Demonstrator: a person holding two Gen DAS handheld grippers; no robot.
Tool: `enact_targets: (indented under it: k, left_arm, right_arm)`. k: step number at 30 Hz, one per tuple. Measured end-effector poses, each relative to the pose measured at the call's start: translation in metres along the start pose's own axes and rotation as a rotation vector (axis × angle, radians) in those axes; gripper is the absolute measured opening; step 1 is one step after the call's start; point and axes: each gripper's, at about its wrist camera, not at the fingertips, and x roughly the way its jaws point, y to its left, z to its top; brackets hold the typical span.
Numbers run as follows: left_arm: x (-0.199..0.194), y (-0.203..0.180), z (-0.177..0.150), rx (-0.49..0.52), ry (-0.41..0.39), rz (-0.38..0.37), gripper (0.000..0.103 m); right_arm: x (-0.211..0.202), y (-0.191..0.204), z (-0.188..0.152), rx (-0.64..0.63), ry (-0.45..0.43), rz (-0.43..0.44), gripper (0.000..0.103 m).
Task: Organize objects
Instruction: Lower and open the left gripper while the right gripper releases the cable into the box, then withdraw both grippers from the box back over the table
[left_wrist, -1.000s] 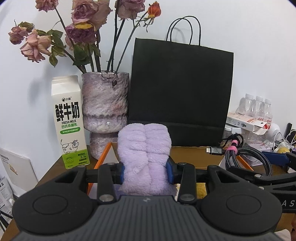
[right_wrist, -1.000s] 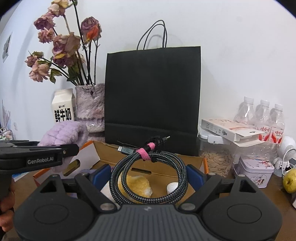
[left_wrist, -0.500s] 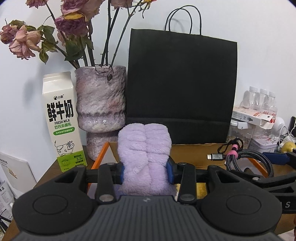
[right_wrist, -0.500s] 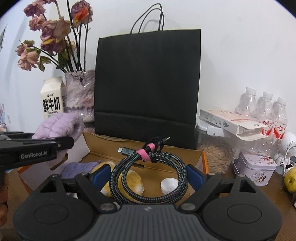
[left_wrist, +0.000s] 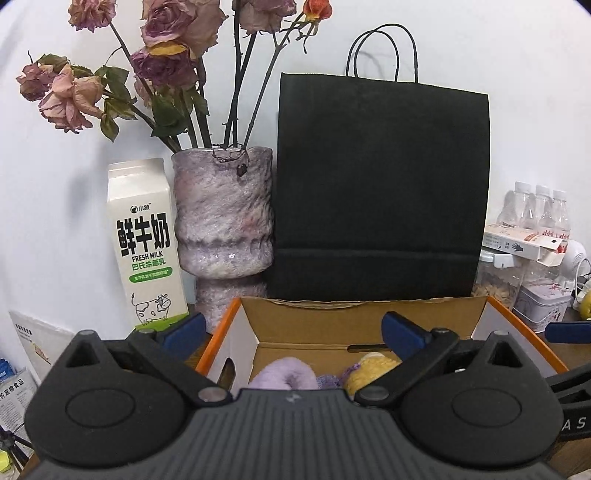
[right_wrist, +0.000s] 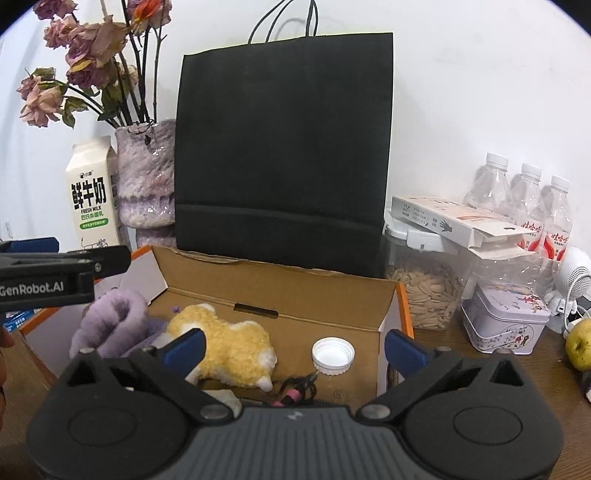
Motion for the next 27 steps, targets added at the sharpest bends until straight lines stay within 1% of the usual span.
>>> enact_targets:
  k: [17,27]
  left_arm:
    - [-0.005,-0.003,-0.003,0.003,0.003,-0.011,0.103]
    - [-0.029,-0.002,-0.005,0.004,-0.019,-0.029,0.103]
  right_arm:
    - [-0.004,0.003,-0.001,-0.011,0.008,0.001,0.103]
    - [-0.025,0.006,-0.002,-0.037,-0.012,0.014,0.103]
